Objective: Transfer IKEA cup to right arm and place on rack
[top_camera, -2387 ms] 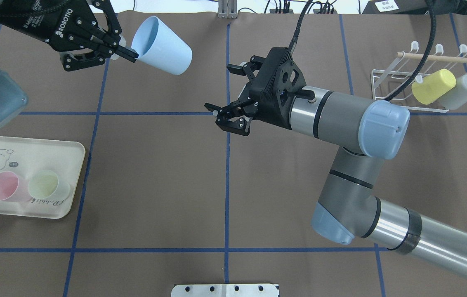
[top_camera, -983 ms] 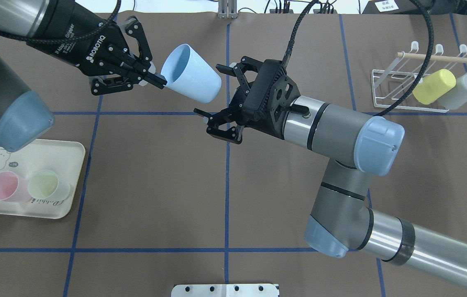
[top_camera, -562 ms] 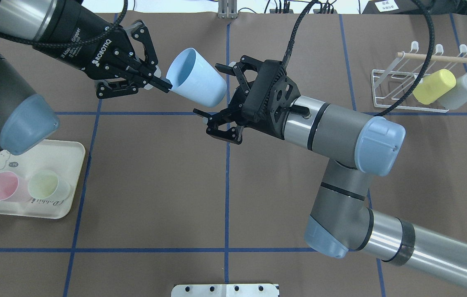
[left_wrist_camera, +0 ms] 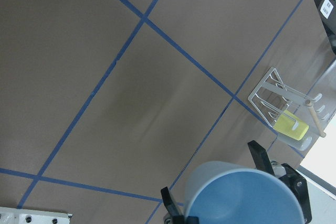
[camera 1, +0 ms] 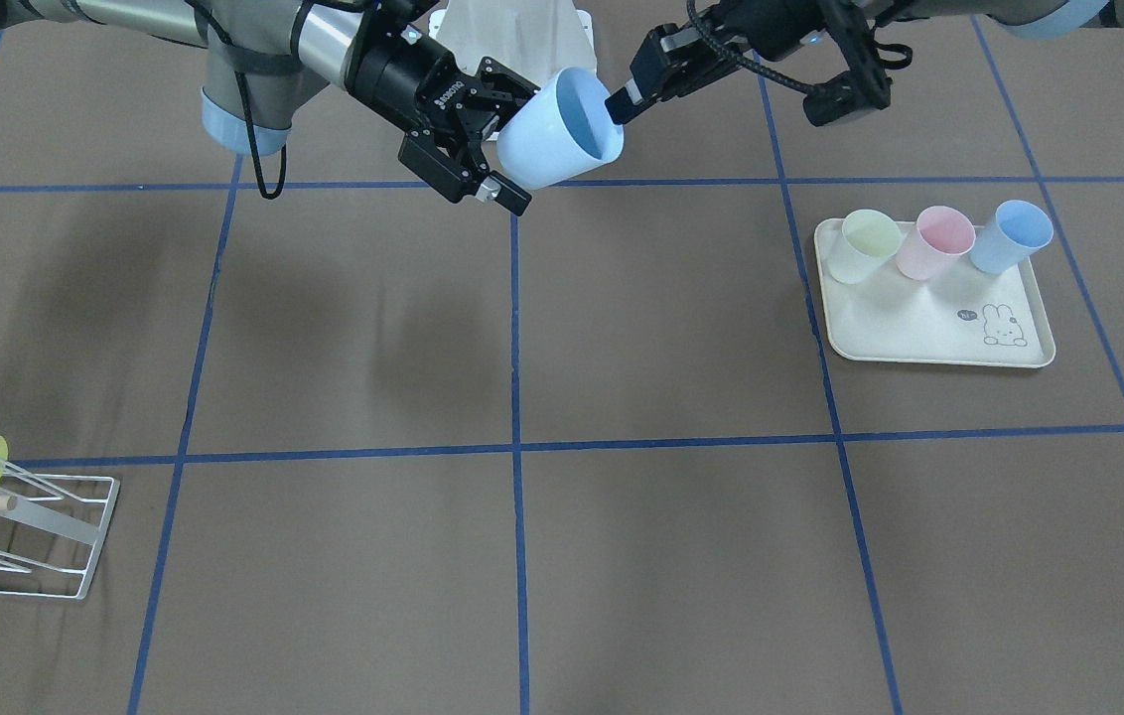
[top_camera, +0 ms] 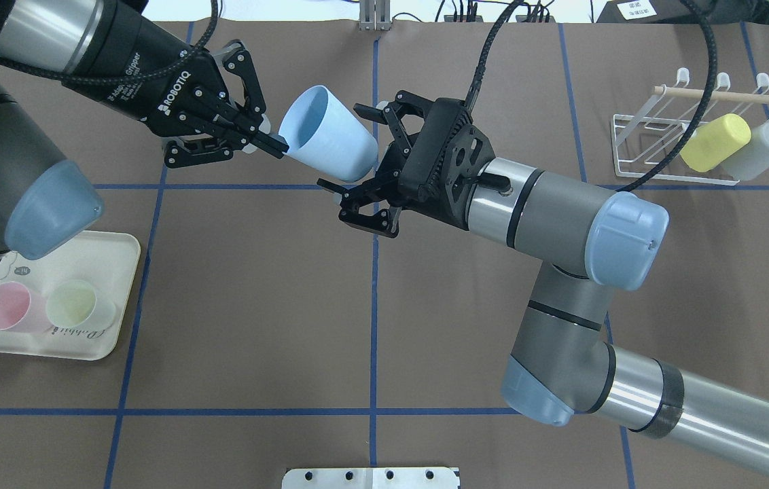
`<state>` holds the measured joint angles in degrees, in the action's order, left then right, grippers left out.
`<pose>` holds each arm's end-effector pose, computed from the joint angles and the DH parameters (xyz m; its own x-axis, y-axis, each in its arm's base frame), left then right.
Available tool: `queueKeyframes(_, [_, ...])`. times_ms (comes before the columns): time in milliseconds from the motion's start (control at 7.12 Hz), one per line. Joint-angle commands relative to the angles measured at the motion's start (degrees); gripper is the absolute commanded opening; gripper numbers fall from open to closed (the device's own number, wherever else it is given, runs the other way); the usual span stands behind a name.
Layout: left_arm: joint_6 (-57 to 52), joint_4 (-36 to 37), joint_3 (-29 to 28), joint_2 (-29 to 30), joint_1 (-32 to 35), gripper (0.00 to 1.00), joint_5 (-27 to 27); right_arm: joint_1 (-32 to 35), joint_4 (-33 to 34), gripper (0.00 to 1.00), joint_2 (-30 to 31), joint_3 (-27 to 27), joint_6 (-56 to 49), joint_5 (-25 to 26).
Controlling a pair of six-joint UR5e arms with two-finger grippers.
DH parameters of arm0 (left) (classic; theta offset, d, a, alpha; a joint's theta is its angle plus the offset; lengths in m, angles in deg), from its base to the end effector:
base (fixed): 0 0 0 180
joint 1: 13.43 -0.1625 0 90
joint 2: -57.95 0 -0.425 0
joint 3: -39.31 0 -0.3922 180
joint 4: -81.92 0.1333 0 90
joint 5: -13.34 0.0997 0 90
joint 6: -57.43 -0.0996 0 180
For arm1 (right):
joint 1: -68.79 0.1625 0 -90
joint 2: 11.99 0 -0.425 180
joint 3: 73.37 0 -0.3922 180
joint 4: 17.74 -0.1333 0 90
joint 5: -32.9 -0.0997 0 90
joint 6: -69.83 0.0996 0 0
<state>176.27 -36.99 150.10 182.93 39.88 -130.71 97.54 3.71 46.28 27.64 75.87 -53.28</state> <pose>0.2755 -0.4579 0.0926 0.0538 -0.5461 -0.8360 0.0172 0.8376 -0.5460 -0.4306 -0.3959 0.1288 0.4979 -0.8586 0.1221 -0.3728 -0.0848 0.9240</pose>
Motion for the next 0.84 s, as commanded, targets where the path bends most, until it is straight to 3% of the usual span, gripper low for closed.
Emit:
queueKeyframes(0, [0.0, 0.0, -0.05, 0.0, -0.14, 0.0, 0.0, -0.01, 0.0, 0.86, 0.09, 0.24, -0.07, 0.4])
queueKeyframes(281, [0.0, 0.0, -0.05, 0.0, -0.14, 0.0, 0.0, -1.32, 0.0, 0.73, 0.09, 0.33, -0.42, 4.69])
queueKeyframes(702, [0.08, 0.0, -0.05, 0.35, -0.14, 0.0, 0.09, -1.76, 0.0, 0.72, 0.61, 0.86, -0.68, 5.06])
